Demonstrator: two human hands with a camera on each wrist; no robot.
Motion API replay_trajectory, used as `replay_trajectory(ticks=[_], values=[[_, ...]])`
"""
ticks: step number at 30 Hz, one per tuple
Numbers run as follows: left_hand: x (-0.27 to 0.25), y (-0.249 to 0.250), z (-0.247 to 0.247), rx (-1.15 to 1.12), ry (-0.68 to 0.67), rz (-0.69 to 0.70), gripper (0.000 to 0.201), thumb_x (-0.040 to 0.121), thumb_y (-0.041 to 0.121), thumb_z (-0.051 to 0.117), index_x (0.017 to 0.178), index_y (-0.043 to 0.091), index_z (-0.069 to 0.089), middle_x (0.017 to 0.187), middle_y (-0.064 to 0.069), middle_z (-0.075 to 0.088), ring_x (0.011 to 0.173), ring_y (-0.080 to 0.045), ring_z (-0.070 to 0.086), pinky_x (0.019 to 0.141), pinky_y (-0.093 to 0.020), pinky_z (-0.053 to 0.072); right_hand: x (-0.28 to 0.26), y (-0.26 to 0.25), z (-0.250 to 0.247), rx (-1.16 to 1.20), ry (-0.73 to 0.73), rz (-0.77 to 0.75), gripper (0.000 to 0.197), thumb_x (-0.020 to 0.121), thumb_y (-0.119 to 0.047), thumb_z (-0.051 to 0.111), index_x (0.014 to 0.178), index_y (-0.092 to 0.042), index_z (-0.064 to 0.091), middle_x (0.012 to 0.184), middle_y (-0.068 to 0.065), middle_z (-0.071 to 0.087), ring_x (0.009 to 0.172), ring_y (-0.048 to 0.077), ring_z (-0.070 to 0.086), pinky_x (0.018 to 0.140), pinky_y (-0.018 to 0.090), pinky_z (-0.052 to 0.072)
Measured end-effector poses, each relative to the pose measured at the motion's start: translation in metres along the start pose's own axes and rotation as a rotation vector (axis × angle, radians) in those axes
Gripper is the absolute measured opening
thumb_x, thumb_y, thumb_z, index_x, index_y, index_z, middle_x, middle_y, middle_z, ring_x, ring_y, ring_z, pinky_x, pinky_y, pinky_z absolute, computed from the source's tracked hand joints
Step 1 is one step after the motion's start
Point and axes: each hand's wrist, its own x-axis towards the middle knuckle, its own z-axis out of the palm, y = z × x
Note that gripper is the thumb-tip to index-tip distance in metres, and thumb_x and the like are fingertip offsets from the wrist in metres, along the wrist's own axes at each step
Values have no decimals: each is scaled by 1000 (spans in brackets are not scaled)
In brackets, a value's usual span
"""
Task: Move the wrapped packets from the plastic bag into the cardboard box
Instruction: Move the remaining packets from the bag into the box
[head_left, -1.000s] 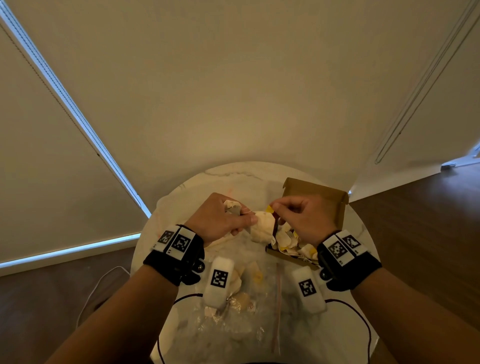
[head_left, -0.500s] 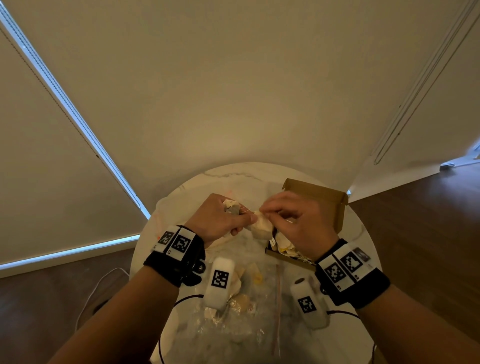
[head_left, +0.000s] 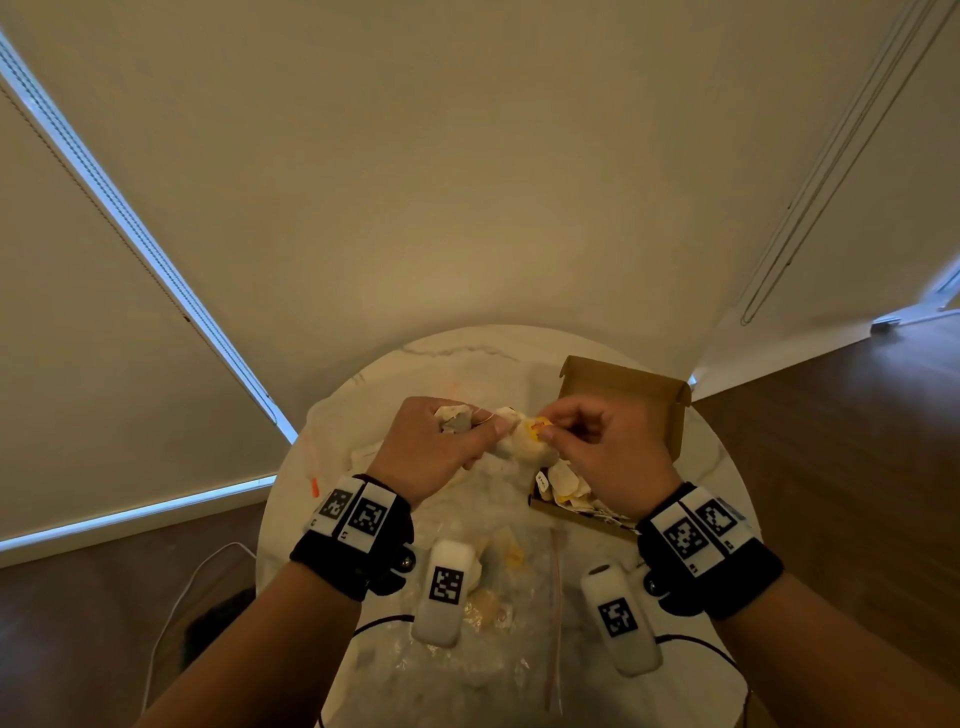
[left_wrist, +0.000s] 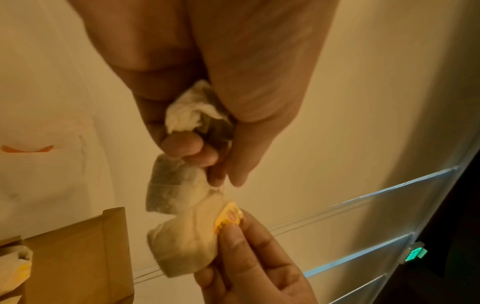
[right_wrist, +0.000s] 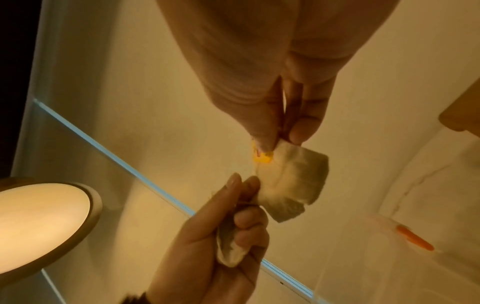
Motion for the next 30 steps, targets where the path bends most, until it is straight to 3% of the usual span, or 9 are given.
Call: replay_trajectory(ticks=[4,7,11,13,16,19,22,26,30], values=[[-3,-3,5,-91,59,-25,17,88,18,69,77,6,76,52,-3,57,52,-17,48,64,-42,49,-2,-9,-2,41,-66,52,13,80,-8,75,78,-21,74,77,3,71,72,23,66,70,42,58],[-3,-7,7,-277,12,-43,23,92,21,62,85,4,77,62,-16,53,57,-25,43,56,-32,40,-1,-17,0,73,-46,64,9,79,-8,76,78,-17,74,76,6,71,68,26,64,66,40,57],[-3,-6,9,-481,-54,-68,25,92,18,59,89,-4,70,72,-16,60,54,-23,44,47,-27,37,6,-19,2,98,22,31,21,81,-2,73,96,-16,70,75,12,66,62,15,60,63,28,56],[-3,-6,10,-481,-68,-70,23,93,17,58,89,-4,66,69,-10,59,53,-22,45,47,-27,37,7,-18,2,70,-6,31,29,82,-2,72,104,-19,68,79,14,65,64,14,60,65,26,56],[-1,-8,10,-438,-62,-77,20,93,14,57,85,-4,62,66,-13,54,52,-22,46,47,-28,38,9,-17,1,-20,-28,39,15,83,-9,72,87,-23,73,79,7,70,69,17,64,66,26,55],[0,-8,14,-350,-11,-90,20,96,7,54,81,-2,63,73,-14,64,51,-21,48,50,-29,41,12,-9,-4,-87,-47,65,10,82,-12,73,80,-21,73,79,-5,71,73,8,66,66,18,54],[3,-10,19,-246,81,-102,21,97,8,54,80,2,65,89,-16,73,53,-19,50,52,-31,42,21,3,-22,-114,-39,104,6,83,-15,73,82,-20,74,81,-3,72,77,11,67,69,22,56],[6,-22,21,-181,118,-149,23,96,12,56,80,1,69,86,-17,73,56,-22,50,56,-33,42,37,28,-56,-189,13,139,9,84,-14,72,93,-15,74,86,2,71,79,11,65,68,13,52],[7,-30,24,-157,99,-191,25,97,11,56,81,-5,66,84,-14,73,56,-22,50,53,-31,42,46,68,-82,-327,-22,208,15,88,-12,67,97,-23,71,91,-4,69,87,11,64,74,17,49]])
